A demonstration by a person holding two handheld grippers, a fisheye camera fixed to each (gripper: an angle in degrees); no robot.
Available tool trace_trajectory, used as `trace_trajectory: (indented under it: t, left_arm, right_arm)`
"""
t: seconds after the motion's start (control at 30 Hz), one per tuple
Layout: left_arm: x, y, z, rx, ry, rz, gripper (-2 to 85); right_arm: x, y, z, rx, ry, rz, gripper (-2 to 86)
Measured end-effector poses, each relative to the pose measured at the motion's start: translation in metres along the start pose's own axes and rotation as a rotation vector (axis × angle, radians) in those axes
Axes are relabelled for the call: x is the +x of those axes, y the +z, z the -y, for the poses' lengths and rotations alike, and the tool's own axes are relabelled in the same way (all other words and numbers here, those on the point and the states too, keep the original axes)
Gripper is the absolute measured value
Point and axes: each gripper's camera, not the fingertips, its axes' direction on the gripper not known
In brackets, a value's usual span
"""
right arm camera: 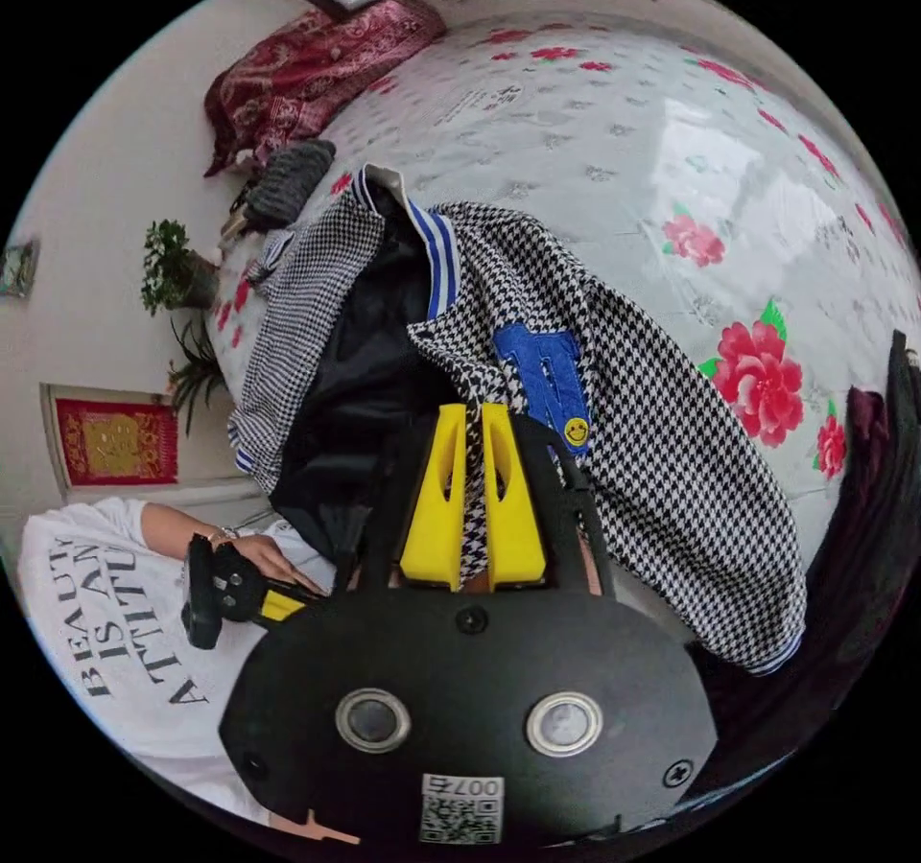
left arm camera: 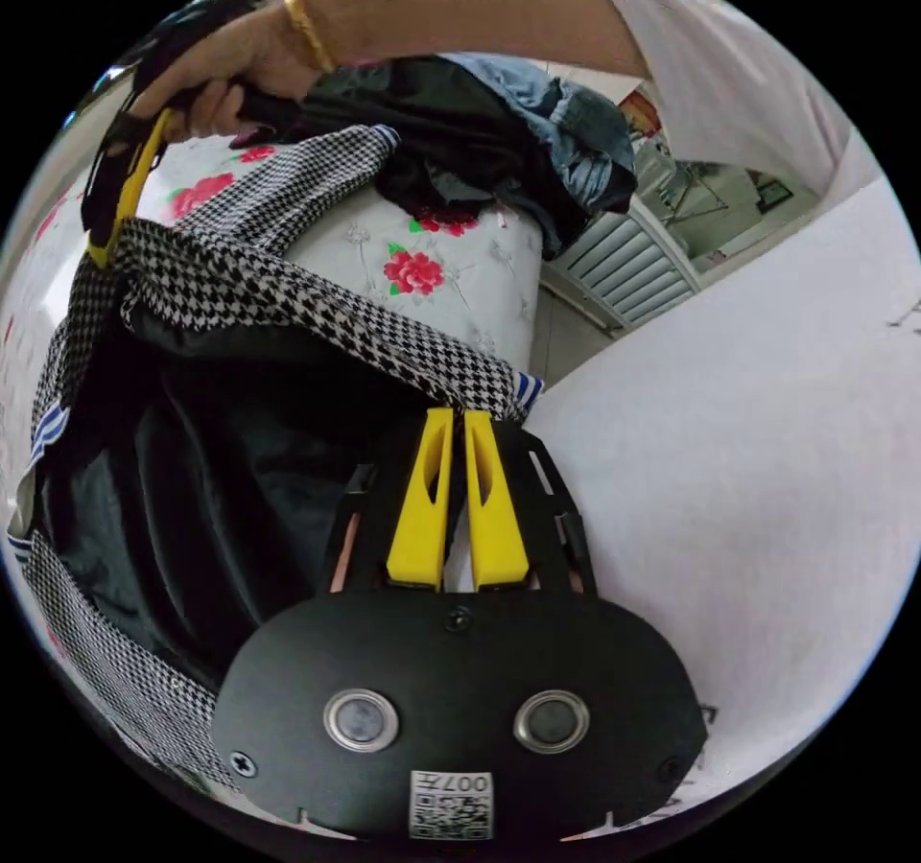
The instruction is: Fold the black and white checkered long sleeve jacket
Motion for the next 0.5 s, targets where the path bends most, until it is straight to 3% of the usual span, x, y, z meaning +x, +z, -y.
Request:
trace_trajectory:
  t: [0.13,0.23,0.37,0.5]
  left_arm:
    - [-0.027,-0.089,-0.046,0.178,-0.142,0.032,-0.6]
    - [-0.047,-0.160,-0.104,0.282,-0.294,0.115,-0.7]
    - [-0.053,-0.216,-0.181,0.277,-0.473,0.307,-0.6]
    - [-0.109,-0.154,-0.242,0.082,-0.752,0.313,0.1]
  right_arm:
    - [0.009,-0.046,0.018,0.236,0.125,0.357,0.5]
    - [-0.026,-0.042,0.047,0.276,0.071,0.422,0.6]
    - [-0.089,0.004,0.081,0.220,-0.055,0.317,1.7]
    - [-0.122,0.110,0.098,0.049,-0.090,0.117,5.2]
